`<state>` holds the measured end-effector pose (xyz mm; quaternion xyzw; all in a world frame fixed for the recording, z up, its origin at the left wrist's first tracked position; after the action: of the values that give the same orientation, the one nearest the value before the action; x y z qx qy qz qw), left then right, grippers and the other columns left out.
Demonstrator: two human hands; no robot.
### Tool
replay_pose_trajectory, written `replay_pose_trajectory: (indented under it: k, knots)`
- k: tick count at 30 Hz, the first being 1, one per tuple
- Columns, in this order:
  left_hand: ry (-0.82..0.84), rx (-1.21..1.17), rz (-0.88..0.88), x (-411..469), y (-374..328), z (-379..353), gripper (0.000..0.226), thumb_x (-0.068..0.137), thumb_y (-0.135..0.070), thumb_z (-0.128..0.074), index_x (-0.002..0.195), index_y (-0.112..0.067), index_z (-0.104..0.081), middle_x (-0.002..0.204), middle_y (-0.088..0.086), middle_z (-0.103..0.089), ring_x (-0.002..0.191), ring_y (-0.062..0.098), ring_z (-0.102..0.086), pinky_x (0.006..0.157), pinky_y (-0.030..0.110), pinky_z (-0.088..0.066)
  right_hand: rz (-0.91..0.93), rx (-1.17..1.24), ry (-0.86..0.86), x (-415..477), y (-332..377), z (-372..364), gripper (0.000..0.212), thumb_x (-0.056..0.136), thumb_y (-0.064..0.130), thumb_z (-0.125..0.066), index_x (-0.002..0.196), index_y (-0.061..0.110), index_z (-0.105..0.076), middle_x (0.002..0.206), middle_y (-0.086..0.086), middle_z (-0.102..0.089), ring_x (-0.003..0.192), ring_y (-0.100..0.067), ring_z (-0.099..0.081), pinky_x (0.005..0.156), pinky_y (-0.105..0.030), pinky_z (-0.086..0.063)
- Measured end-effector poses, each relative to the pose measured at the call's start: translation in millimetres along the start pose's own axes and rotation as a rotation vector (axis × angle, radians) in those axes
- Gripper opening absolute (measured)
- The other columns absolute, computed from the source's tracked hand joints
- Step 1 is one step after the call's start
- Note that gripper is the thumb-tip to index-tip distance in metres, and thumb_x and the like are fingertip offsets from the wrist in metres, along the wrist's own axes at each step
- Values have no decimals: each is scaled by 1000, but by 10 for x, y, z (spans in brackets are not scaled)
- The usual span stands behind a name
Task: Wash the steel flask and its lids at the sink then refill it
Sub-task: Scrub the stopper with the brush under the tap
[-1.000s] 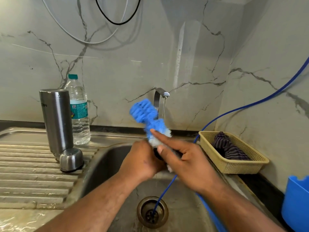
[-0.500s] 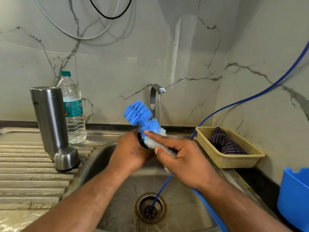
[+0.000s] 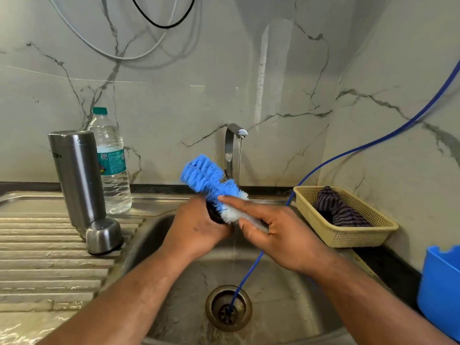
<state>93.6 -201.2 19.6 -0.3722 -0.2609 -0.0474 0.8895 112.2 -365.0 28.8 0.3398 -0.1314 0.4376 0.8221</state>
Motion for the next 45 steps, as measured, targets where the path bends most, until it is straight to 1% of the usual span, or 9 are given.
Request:
replay_pose_trajectory:
  k: [2,6,11,19,26,30,36,40,45]
  knots:
    - [44,-5,-14,-15,-55,-119,20,73,-30,-83,84,-34,-66,74,-17,-70,72,-8,-66,60,8,-45,-36,-39,-2,21,-3,14,63,106,24,-51,156,54,-25,81,27,-62,68,1,-56,65,-19,-43]
    - [-30,-8,8,34,-34,-71,17,71,-31,-81,79,-31,-65,73,-18,-70,70,-6,-66,57,11,-45,-56,-68,0,-10,7,3,76,108,28,-46,157,53,6,87,11,-60,72,-13,-59,70,-37,-50]
    - [-54,-5,33,27,5,-16,21,69,-25,-85,77,-28,-65,68,-11,-68,66,-2,-65,56,12,-43,-136,-117,-66,29,-135,73,69,106,24,-54,161,44,-18,148,3,-58,130,-17,-54,102,-27,-43]
    - [-42,-110,67,-12,85,51,38,77,-9,-85,82,-36,-58,72,-14,-63,70,-19,-59,60,2,-43,1,-107,-13,-14,-162,12,63,106,26,-54,160,44,-26,145,16,-59,130,-5,-54,107,-32,-46]
    - [71,-94,-6,2,10,-214,25,70,-24,-81,91,-26,-68,80,-5,-72,76,2,-69,69,33,-58,4,-63,-139,47,-58,-32,61,104,28,-55,158,43,-31,143,6,-61,133,-15,-55,108,-39,-47]
    - [-48,-126,54,27,130,-49,31,74,-15,-85,95,-27,-66,80,-11,-69,78,-3,-65,62,9,-45,25,-108,-84,16,-103,-37,61,103,32,-53,158,44,-30,143,12,-61,132,-11,-56,106,-39,-48]
    - [35,-83,-6,15,-55,-186,17,71,-22,-81,79,-26,-67,70,-12,-70,66,-2,-66,60,21,-48,-58,25,-210,52,-157,21,62,104,24,-59,153,51,-32,145,26,-50,135,6,-46,114,-25,-41]
    - [-60,-189,6,-8,5,-95,37,74,-14,-87,92,-37,-64,83,-15,-70,82,-12,-65,68,6,-48,13,-38,-99,30,-45,-59,61,105,30,-55,158,45,-31,149,18,-55,138,-5,-51,110,-32,-45]
    - [-52,-110,26,34,2,-52,20,72,-18,-82,78,-25,-65,66,-13,-67,60,-2,-63,53,12,-42,-102,-32,-177,14,-222,50,60,104,30,-58,155,49,-33,147,16,-57,136,-7,-52,111,-29,-45]
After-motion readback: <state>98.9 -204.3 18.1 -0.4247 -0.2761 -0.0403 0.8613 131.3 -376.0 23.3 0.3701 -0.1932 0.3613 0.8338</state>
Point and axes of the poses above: each hand's wrist, its own x-axis towards the middle knuckle, its own z-axis out of the back of the hand, y = z × x, the point moved 5 cm from there along x, towards the middle knuckle
